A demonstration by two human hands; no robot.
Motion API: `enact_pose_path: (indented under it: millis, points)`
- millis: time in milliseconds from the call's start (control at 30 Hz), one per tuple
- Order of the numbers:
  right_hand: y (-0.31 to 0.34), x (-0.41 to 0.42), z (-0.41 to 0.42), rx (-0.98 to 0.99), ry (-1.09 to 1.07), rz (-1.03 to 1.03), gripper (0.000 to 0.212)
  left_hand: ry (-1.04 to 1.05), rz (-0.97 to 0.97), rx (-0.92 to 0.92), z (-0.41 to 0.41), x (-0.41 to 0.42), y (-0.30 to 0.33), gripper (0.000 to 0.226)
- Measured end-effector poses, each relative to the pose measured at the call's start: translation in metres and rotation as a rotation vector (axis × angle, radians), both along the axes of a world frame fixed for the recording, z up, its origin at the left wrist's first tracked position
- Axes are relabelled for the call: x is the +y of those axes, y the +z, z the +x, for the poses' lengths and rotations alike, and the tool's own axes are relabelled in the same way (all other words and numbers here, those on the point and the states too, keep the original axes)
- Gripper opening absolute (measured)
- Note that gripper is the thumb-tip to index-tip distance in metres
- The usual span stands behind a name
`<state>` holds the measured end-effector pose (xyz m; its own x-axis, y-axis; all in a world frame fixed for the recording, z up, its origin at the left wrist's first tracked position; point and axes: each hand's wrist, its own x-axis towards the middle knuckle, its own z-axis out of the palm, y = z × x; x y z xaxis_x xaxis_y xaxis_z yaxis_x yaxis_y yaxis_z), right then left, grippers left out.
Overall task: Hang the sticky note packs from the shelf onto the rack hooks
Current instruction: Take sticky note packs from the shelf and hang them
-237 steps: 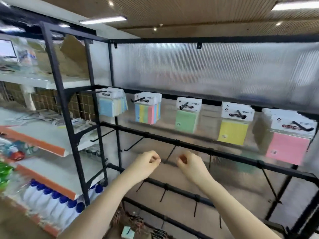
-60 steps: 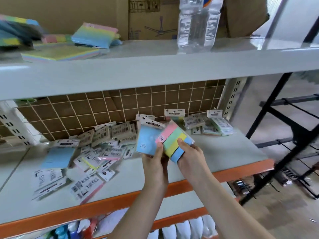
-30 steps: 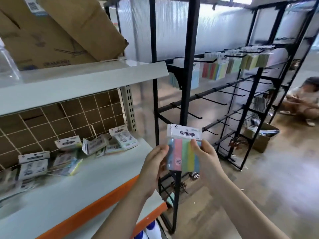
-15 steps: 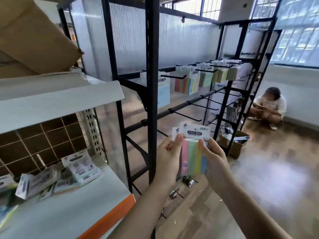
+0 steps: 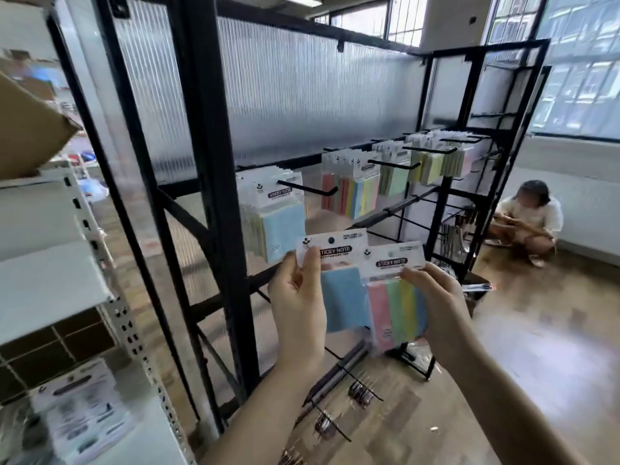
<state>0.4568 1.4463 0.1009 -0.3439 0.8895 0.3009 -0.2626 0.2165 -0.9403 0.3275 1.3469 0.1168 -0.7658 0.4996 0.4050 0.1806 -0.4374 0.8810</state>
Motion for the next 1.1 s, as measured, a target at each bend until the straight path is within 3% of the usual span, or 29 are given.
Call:
enact_pose_path:
  millis: [133, 200, 367, 533, 667, 833, 933, 1100]
  points:
    - [0.012, 0.007, -0.01, -0.094, 0.067, 0.266, 0.03, 0.083, -0.001, 0.171, -0.003, 0.01, 0.009, 0.036]
    - [0.022, 0.009, -0.017, -0.071, 0.179, 0.297, 0.018, 0.083, -0.013, 0.226, -0.002, 0.012, 0.013, 0.036]
    - [0.041, 0.026, -0.033, -0.021, 0.317, 0.377, 0.014, 0.153, 0.051, 0.318, 0.001, 0.017, 0.03, 0.033]
    - [0.06, 0.05, -0.05, -0.009, 0.43, 0.451, 0.029, 0.24, 0.077, 0.253, -0.003, 0.03, 0.043, 0.026]
    - [0.067, 0.065, -0.062, 0.019, 0.482, 0.46, 0.027, 0.301, 0.05, 0.21, -0.004, 0.04, 0.049, 0.019]
    - [0.063, 0.078, -0.077, -0.002, 0.561, 0.498, 0.043, 0.461, 0.016, 0.207, -0.007, 0.044, 0.044, 0.042]
    - [0.059, 0.084, -0.087, -0.008, 0.586, 0.5, 0.037, 0.557, -0.03, 0.241, -0.008, 0.046, 0.042, 0.027]
    - [0.058, 0.092, -0.106, -0.032, 0.625, 0.489, 0.021, 0.716, -0.094, 0.238, -0.019, 0.049, 0.034, 0.029]
